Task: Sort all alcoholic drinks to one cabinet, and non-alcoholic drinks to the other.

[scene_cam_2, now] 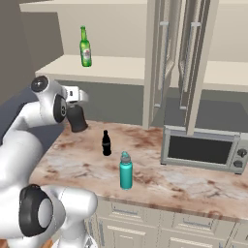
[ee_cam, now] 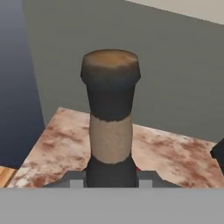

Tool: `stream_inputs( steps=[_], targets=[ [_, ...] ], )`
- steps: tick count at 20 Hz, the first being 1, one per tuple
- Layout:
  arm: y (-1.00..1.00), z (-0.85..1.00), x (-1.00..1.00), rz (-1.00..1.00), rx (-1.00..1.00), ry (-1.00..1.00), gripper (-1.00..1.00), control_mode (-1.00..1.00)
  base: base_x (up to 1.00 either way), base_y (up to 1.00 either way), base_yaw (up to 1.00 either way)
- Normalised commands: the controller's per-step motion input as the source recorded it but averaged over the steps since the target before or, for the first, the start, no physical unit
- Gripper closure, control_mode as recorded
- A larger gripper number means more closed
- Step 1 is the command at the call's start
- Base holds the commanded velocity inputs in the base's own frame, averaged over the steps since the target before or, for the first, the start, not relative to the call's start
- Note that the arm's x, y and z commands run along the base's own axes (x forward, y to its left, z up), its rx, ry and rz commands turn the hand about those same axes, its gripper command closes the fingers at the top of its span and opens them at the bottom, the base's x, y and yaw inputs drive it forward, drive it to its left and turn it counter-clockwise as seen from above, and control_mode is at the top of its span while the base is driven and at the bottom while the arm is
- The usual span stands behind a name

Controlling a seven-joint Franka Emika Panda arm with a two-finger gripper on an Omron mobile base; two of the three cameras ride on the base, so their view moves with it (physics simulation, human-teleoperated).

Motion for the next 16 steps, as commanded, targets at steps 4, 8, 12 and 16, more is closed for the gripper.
stream_inputs(
  steps=[4,8,12,16],
  targets=[
    [-0.18,0.91,-0.32,0.02,0.00,-0.07,1.00,-1.00,0.00,0.00,0.00],
    [-0.40,0.61,-0.33,0.06,0.00,-0.18,1.00,-1.00,0.00,0.00,0.00],
    [-0.48,0.58,-0.23,0.04,0.00,-0.14,1.00,-1.00,0.00,0.00,0.00],
    [-0.36,0.56,-0.06,0.00,0.00,-0.09,1.00,-1.00,0.00,0.00,0.00]
  ],
)
